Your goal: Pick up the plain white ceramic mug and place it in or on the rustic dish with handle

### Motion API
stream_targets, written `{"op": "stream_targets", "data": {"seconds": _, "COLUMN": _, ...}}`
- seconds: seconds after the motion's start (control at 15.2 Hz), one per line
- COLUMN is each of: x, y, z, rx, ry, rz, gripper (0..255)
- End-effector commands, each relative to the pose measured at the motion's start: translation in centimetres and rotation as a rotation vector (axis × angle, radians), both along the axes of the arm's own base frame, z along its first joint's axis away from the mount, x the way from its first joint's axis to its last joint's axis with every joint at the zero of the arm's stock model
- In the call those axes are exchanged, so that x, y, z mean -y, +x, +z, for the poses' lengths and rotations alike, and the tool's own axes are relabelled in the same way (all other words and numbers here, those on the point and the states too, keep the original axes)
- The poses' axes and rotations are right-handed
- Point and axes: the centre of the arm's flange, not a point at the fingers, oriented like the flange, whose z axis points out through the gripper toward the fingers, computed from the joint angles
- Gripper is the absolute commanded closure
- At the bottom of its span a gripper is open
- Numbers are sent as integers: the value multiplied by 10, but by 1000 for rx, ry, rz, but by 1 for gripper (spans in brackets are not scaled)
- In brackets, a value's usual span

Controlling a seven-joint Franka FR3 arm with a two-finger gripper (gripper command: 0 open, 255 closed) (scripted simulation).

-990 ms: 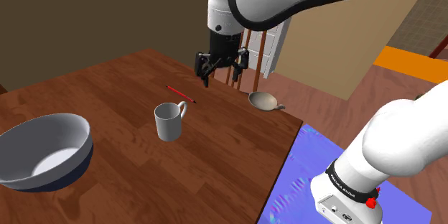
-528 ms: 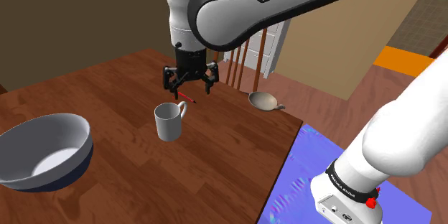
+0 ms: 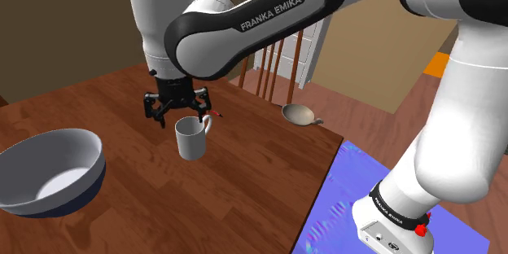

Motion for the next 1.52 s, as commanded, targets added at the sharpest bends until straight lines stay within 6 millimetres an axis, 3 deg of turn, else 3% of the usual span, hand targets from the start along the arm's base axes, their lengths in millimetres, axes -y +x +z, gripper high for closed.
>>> {"op": "stream_targets", "data": {"seconds": 0.0, "x": -16, "y": 9, "z": -8, "rx": 3, "ry": 1, "rz": -9, "gripper": 0}}
{"op": "stream_targets", "data": {"seconds": 0.46, "x": -14, "y": 11, "z": -47, "rx": 3, "ry": 1, "rz": -9, "gripper": 0}}
{"op": "stream_targets", "data": {"seconds": 0.99, "x": -14, "y": 11, "z": -47, "rx": 2, "ry": 1, "rz": -9, "gripper": 0}}
{"op": "stream_targets", "data": {"seconds": 1.06, "x": -14, "y": 11, "z": -47, "rx": 2, "ry": 1, "rz": -9, "gripper": 255}}
{"op": "stream_targets", "data": {"seconds": 1.45, "x": -14, "y": 11, "z": -47, "rx": 2, "ry": 1, "rz": -9, "gripper": 255}}
